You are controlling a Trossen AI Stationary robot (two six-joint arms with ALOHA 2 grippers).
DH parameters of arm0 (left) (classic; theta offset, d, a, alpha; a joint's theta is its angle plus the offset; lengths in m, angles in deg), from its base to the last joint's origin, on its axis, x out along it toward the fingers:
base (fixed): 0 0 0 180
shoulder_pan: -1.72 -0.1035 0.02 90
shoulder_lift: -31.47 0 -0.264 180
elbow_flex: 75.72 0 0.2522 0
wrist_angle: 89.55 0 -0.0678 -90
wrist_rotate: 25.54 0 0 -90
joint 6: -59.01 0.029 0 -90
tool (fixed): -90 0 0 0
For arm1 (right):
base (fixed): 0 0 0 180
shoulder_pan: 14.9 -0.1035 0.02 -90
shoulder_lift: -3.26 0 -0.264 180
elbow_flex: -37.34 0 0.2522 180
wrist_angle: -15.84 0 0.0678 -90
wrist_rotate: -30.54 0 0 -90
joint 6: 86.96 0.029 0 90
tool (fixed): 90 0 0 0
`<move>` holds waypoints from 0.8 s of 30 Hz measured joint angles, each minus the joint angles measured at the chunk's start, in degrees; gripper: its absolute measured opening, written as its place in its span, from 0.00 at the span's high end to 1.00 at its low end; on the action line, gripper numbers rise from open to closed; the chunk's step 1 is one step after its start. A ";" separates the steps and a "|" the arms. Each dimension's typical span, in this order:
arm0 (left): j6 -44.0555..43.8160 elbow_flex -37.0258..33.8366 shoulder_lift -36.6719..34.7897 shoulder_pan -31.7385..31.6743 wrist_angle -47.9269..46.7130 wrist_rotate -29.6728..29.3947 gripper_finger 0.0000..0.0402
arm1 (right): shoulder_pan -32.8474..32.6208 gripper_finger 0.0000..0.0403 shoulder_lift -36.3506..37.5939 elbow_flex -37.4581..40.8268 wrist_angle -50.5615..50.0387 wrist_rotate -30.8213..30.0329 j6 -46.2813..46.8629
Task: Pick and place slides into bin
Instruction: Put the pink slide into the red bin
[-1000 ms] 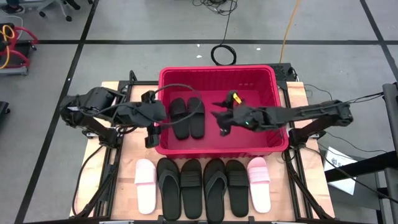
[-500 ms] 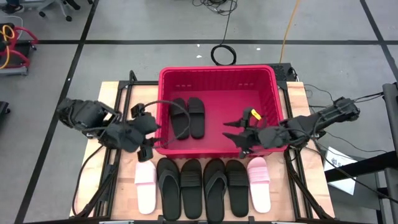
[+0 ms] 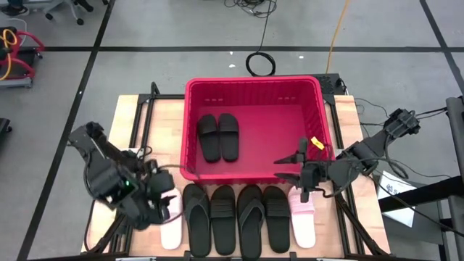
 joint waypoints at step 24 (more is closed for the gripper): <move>-9.54 -34.16 0.00 10.77 24.04 6.75 0.52 | -0.35 0.61 0.13 0.00 4.80 0.05 4.29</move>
